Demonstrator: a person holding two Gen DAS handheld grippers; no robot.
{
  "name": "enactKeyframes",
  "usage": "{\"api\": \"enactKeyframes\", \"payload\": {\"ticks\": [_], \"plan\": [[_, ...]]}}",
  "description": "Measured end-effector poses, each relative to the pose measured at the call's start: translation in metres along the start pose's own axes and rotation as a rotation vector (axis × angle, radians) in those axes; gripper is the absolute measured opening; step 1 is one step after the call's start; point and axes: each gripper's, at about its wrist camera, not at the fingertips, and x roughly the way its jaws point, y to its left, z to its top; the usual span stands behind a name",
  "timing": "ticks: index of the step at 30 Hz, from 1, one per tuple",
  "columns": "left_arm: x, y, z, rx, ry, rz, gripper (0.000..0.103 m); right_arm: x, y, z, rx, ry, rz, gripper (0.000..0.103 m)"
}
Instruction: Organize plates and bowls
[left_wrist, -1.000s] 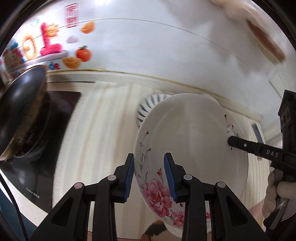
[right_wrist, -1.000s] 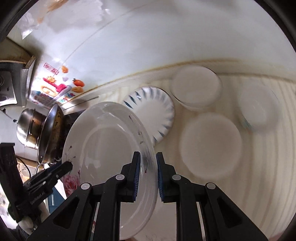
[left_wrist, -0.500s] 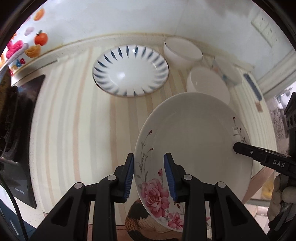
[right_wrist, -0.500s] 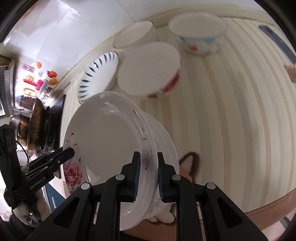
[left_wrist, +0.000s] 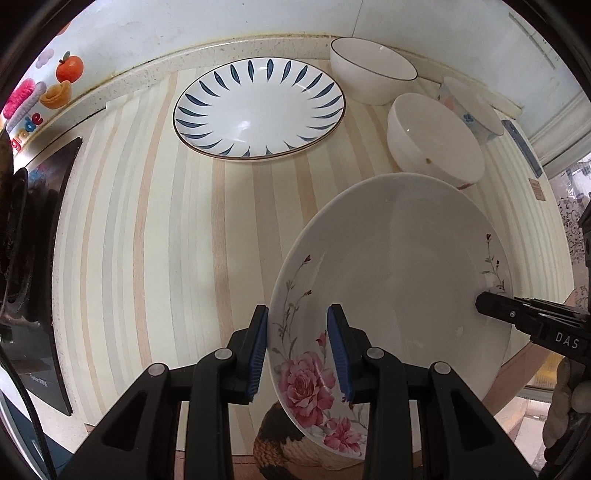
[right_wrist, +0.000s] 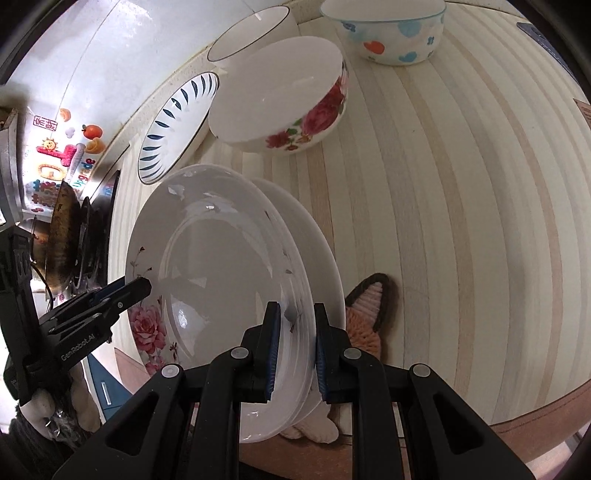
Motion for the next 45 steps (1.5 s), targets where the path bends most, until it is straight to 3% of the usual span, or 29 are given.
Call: {"api": "enactKeyframes", "payload": {"ticks": [19,24,28,32,34,37,41,45], "plan": [[0.021,-0.002,-0.002,-0.002,0.055,-0.005,0.029,0.008,0.007,0.012,0.021,0.057,-0.021,0.021],[0.016,0.007,-0.004,-0.025,0.056,-0.010,0.029,-0.004,0.003,0.016,0.028,0.084,-0.028,0.022],[-0.001,0.029,-0.001,-0.085,0.029,-0.016,0.029,-0.035,-0.001,0.027,0.051,0.046,-0.039,0.023],[-0.028,0.057,0.022,-0.155,-0.033,-0.021,0.030,-0.069,0.023,0.063,0.052,-0.034,0.020,0.026],[-0.037,0.074,0.045,-0.190,-0.064,-0.029,0.030,-0.073,0.049,0.086,0.018,-0.060,0.074,0.036],[-0.036,0.097,0.079,-0.228,-0.084,-0.027,0.030,-0.060,0.084,0.122,-0.005,-0.064,0.113,0.037],[-0.018,0.125,0.118,-0.279,-0.065,-0.020,0.030,-0.016,0.122,0.178,-0.044,-0.014,0.029,0.037],[0.012,0.145,0.145,-0.303,-0.020,-0.031,0.030,0.031,0.132,0.217,-0.023,0.064,-0.035,0.037]]}}
